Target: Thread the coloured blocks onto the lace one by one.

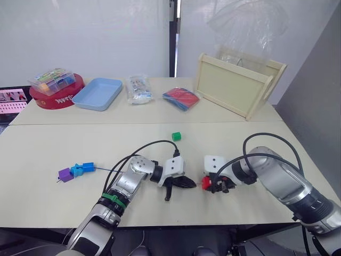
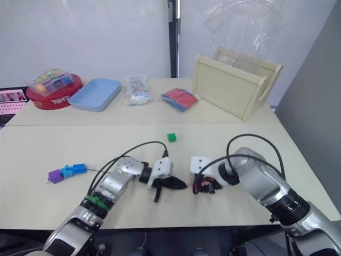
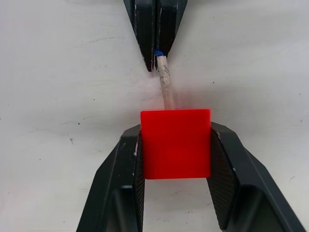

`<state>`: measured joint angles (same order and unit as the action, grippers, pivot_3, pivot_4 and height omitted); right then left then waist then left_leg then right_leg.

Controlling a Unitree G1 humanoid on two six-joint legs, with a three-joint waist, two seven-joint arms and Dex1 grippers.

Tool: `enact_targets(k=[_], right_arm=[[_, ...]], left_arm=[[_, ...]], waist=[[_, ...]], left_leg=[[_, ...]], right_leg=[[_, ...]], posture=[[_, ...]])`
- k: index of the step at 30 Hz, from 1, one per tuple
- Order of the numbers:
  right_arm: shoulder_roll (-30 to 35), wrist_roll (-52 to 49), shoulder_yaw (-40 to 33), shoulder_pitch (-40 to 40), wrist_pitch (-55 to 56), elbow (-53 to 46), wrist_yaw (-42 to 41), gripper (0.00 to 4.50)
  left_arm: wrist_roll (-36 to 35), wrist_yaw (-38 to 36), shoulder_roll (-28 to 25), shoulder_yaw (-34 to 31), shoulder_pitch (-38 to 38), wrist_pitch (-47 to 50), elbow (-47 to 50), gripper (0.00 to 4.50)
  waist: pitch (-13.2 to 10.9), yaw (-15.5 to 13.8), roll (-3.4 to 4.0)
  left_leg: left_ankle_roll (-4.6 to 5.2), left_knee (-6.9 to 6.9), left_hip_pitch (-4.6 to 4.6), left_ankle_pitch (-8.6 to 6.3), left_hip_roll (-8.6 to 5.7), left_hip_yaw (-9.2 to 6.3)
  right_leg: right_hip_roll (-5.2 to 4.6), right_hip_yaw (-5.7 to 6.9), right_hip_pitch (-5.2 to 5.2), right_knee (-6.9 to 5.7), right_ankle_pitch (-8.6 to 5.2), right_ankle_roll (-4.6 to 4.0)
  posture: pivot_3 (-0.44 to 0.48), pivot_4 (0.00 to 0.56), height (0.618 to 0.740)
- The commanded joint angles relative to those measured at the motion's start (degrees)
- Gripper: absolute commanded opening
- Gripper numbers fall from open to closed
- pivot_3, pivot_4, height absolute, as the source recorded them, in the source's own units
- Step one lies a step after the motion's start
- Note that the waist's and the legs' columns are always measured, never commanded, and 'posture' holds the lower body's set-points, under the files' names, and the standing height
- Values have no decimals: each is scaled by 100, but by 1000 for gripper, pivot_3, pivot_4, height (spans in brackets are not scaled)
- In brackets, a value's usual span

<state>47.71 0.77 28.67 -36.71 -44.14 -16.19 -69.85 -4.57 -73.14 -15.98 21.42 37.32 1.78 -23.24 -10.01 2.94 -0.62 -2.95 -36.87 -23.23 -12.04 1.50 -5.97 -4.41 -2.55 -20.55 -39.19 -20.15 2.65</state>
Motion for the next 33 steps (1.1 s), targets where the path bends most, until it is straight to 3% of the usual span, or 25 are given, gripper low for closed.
enact_targets(k=[1, 7, 14, 20, 28, 30, 33], right_arm=[[-358, -20, 175, -91, -107, -66, 123, 1175], [-844, 3, 284, -284, -308, -28, 236, 1175], [-913, 39, 357, -256, -339, -20, 265, 1175], [-877, 52, 355, -227, -301, 2, 255, 1175], [-788, 21, 235, -208, -242, 21, 239, 1175], [-725, -60, 120, -219, -281, 9, 194, 2224], [-550, -163, -57, -192, -264, -56, 168, 3275]], left_arm=[[-72, -21, 70, 22, 12, -1, 231, 0], [-45, -9, 32, 49, -29, 177, 308, 0], [-83, 86, -70, -33, -66, 393, 407, 0], [-464, -240, -345, -202, -94, 1056, 873, 1837], [-539, -150, -625, -341, -156, 1095, 1104, 4434], [-562, -118, -607, -354, -156, 1047, 1080, 4500], [-587, -85, -543, -365, -146, 965, 1016, 4500]], waist=[[0, 29, 0], [1, 112, 0], [1, 116, -1], [1, 116, -1], [1, 97, -1], [1, 88, -1], [0, 53, -1]], left_leg=[[0, 0, 2, 0, 1, 0], [0, 2, 7, 0, 8, -1], [1, 2, 22, 0, 12, -1], [1, 3, 22, -1, 13, -1], [0, 3, 18, 0, 12, 0], [0, 3, 16, 0, 12, -1], [0, 2, 7, 0, 9, 0]], right_leg=[[1, 0, 1, -1, 0, 0], [6, 1, 4, -5, 0, 0], [10, -1, 17, -6, 0, 0], [10, -1, 17, -7, 0, 0], [7, 0, 17, -4, 0, 0], [7, 1, 16, -4, 0, 0], [4, 3, 12, 0, 0, 0]], posture=[[0, 150, 740], [0, 150, 740], [0, 150, 740], [0, 150, 740], [0, 150, 740], [0, 150, 740], [0, 150, 740]])
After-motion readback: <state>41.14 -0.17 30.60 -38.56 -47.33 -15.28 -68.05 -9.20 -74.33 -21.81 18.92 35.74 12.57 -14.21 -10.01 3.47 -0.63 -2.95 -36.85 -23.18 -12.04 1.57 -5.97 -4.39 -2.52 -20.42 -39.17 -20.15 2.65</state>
